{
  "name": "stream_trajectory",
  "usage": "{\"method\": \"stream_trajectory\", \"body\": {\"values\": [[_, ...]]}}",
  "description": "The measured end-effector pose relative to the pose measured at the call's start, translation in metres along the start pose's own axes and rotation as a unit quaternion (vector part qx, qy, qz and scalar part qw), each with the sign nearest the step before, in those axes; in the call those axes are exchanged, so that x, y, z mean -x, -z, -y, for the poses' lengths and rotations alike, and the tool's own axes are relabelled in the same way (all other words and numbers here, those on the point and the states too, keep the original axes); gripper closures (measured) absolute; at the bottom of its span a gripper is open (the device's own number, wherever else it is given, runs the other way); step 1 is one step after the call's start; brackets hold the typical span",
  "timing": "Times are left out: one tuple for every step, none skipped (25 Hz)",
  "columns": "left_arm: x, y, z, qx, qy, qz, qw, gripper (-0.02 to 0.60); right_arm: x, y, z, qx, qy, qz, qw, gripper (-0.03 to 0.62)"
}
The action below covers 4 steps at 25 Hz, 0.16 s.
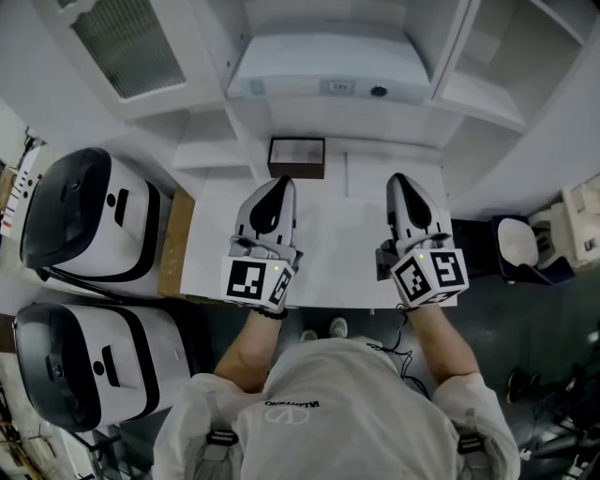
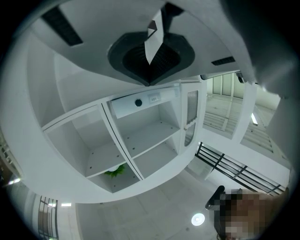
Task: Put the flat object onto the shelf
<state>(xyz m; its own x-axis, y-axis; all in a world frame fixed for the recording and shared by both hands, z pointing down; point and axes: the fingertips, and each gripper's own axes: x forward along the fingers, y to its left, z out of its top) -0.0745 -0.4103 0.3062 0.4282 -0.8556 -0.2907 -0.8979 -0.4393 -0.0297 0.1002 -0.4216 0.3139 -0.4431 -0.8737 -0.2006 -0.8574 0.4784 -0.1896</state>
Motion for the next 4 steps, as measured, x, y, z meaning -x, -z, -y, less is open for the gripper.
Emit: {"method": "stream_trajectory", "body": {"values": [[0.0001,0.0002,-0.0002,0.000,0.000,-0.001,1.0000,0.577,0.0001,0.0003,0.0000,0.000,0.000,-0.001,1.000,0.585],[0.0002,0.0005,-0.0005,0.000,0.000,-0.001,1.0000,0.577,0.0000,0.0005,-0.0002,0.000,0.001,-0.002,1.000,0.585],[0.0002,0.0007,-0.0009,0.000,-0.001,-0.002,1.0000,0.577,0.0000,0.0006,-0.0004,-0.001,0.002,-0.002,1.000,0.585],[0.0002,0.0009,-0.0012,0.000,-0.001,-0.002,1.0000,0.577,-0.0001,0.0008,-0.0006,-0.002,0.002,-0.003,1.000,0.585]]}}
